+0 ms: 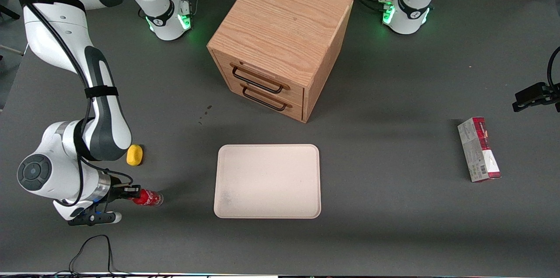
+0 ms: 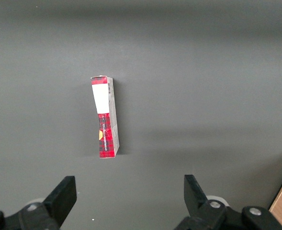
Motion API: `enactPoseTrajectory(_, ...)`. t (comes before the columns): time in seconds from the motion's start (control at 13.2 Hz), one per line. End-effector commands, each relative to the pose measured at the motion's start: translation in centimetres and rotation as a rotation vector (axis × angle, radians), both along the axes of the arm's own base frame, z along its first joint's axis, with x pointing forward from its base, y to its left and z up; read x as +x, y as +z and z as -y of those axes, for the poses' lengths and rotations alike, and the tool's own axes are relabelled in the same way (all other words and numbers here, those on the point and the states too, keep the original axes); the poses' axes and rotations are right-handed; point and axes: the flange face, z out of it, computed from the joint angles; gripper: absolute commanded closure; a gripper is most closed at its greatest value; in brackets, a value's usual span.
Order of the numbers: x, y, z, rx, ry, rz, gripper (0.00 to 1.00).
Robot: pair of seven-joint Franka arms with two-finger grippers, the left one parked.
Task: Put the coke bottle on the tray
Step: 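Close the right gripper around the bottle's body and lift it, then carry the bottle with the right gripper over to the cream tray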
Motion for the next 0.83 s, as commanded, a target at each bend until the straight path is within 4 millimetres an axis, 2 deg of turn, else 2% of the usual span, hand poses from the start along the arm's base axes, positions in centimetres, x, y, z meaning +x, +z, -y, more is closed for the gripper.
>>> enactPoseTrajectory(0.0, -0.4, 4.2, 0.1, 0.002, 0.015, -0.004, 1.00)
enactPoseTrajectory(0.23, -0.9, 12.3, 0.1, -0.005, 0.019, -0.068, 1.00)
enactPoseTrajectory(0.3, -1.6, 13.5, 0.4, -0.008, 0.014, -0.105, 1.00)
enactPoseTrajectory(0.45, -3.8, 19.0, 0.6, -0.007, 0.013, -0.117, 1.00)
enactPoseTrajectory(0.61, -6.1, 23.5, 1.3, -0.004, 0.004, -0.118, 1.00)
enactPoseTrajectory(0.76, -7.5, 26.7, 1.5, 0.003, 0.003, -0.103, 1.00)
